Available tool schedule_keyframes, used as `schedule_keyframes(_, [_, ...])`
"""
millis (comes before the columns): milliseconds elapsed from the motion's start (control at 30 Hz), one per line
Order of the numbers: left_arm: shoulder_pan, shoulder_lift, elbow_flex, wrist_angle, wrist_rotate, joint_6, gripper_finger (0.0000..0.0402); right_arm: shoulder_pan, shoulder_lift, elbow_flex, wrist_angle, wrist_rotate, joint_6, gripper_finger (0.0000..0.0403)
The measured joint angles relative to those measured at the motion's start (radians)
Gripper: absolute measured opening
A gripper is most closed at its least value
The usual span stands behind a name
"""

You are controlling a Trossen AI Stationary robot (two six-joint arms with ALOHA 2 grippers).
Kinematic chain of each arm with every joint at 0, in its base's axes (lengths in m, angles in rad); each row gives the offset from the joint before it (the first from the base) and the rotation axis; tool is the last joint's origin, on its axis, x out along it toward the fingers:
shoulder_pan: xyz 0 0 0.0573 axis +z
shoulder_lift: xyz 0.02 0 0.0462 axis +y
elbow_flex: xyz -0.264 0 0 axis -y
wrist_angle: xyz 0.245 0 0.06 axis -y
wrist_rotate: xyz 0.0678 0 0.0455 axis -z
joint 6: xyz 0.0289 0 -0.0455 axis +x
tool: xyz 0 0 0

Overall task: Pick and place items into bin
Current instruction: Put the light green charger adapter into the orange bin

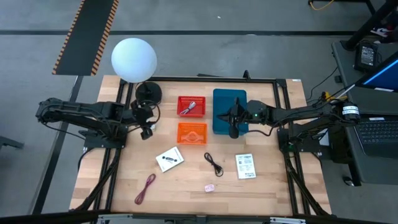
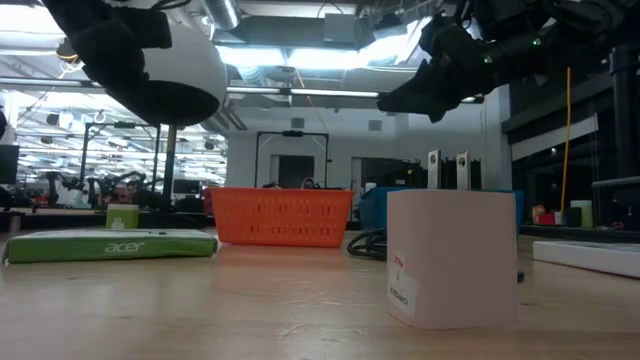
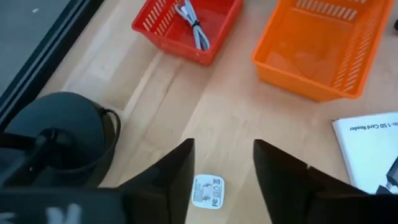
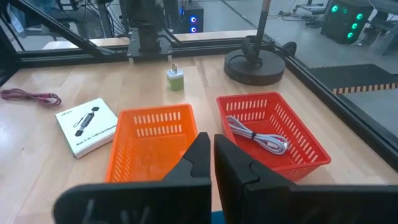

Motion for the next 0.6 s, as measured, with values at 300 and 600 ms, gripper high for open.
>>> schedule_keyframes(300, [0.002, 0.108, 0.001, 0.007, 0.065, -0.046, 0.0207, 0.0, 0.0, 0.0, 0.003, 0.0, 0.002, 0.0005])
schedule_keyframes(600, [0.09, 0.3, 0.072, -0.087, 0.102, -0.067, 0.0207, 0.0, 0.0, 0.0, 0.016, 0.0, 0.005, 0.0005])
